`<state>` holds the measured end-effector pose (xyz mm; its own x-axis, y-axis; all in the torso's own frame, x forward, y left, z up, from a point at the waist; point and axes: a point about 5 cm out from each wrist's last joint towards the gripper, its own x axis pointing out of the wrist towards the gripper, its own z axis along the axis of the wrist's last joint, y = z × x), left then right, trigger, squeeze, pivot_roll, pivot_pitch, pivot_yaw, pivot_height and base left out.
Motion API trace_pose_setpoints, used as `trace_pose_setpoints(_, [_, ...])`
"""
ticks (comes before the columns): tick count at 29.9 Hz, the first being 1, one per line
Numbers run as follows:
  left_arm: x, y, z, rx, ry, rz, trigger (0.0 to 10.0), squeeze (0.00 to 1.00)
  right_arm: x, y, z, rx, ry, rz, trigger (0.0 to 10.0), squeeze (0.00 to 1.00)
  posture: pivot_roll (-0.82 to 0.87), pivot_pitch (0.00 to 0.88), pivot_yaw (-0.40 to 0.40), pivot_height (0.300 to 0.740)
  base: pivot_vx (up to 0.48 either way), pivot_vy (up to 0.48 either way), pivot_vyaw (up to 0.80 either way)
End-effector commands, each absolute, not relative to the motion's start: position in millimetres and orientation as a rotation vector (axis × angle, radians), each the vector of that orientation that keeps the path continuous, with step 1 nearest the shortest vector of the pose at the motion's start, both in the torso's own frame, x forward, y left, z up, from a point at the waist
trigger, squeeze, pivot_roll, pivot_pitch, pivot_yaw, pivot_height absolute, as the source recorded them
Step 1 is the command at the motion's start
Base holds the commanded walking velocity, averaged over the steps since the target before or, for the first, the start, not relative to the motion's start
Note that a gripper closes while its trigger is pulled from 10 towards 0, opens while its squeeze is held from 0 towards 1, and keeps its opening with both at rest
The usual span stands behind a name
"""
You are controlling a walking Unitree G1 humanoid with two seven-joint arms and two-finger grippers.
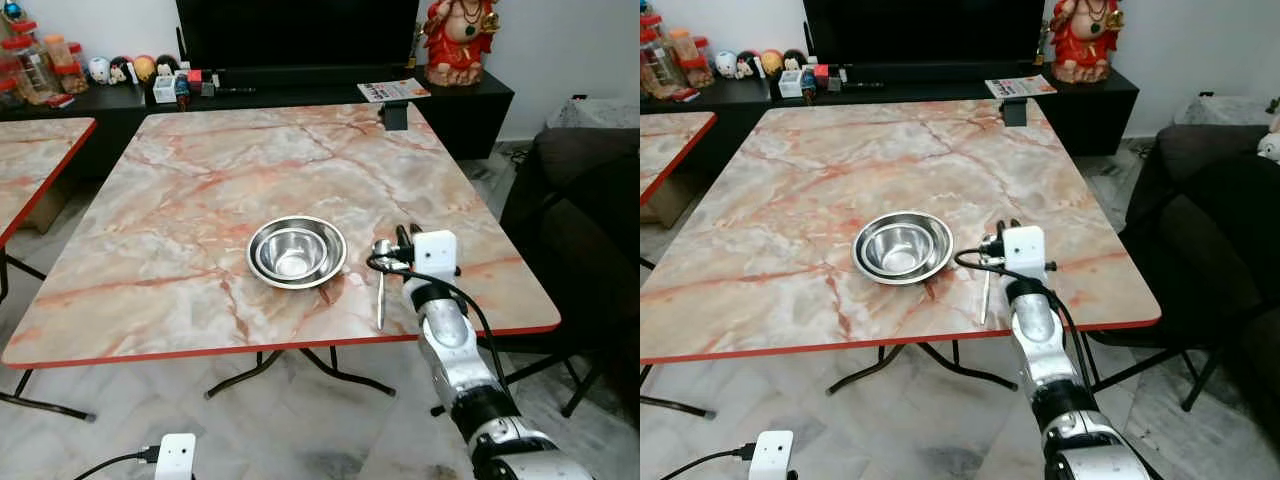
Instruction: Setting the table
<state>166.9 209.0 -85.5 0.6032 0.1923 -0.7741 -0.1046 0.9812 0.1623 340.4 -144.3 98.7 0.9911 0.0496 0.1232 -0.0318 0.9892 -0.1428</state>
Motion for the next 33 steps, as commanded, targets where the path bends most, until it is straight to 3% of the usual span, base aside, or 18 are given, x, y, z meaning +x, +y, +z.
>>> trace_pose_setpoints(1, [164.0, 208.8, -86.8, 0.100, 0.914, 0.175, 10.0, 0.00, 333.7, -151.3, 103.9, -0.185, -0.196, 0.016, 10.0, 0.00, -0.01, 0.000, 0.000, 0.732, 0.000, 0.000, 0.00])
trace_pose_setpoints(8, [163.5, 209.1, -86.8, 0.102, 0.909, 0.177, 10.0, 0.00, 312.0, -173.2, 97.9, -0.257, -0.229, -0.075, 10.0, 0.00, -0.01, 0.000, -0.003, 0.732, 0.000, 0.000, 0.00])
trace_pose_setpoints(11, [161.0, 211.3, -87.2, 0.113, 0.909, 0.176, 10.0, 0.00, 269.6, -217.7, 68.4, -0.302, -0.092, -0.323, 10.0, 0.00, -0.02, 0.000, -0.002, 0.732, 0.000, 0.000, 0.00])
trace_pose_setpoints(13, [160.0, 212.1, -87.4, 0.117, 0.910, 0.174, 10.0, 0.00, 258.6, -225.7, 60.0, -0.295, -0.045, -0.373, 10.0, 0.00, -0.02, 0.000, 0.001, 0.732, 0.000, 0.000, 0.00])
trace_pose_setpoints(18, [157.4, 213.1, -88.2, 0.129, 0.915, 0.162, 10.0, 0.00, 223.8, -236.1, 22.4, -0.336, 0.124, -0.392, 10.0, 0.00, -0.03, 0.000, 0.005, 0.732, 0.000, 0.000, 0.00])
trace_pose_setpoints(23, [157.8, 213.4, -87.8, 0.129, 0.910, 0.160, 10.0, 0.00, 207.6, -239.3, -2.6, -0.299, 0.286, -0.413, 10.0, 0.00, -0.02, 0.000, 0.003, 0.732, 0.000, 0.000, 0.00])
trace_pose_setpoints(27, [159.2, 215.1, -86.9, 0.126, 0.907, 0.164, 10.0, 0.00, 203.9, -240.4, -15.4, -0.239, 0.374, -0.437, 10.0, 0.00, -0.02, 0.000, 0.003, 0.732, 0.000, 0.000, 0.00])
trace_pose_setpoints(33, [160.2, 213.7, -87.1, 0.119, 0.913, 0.159, 10.0, 0.00, 208.2, -225.8, -42.0, -0.167, 0.567, -0.314, 10.0, 0.00, -0.04, 0.000, 0.018, 0.732, 0.000, 0.000, 0.00])
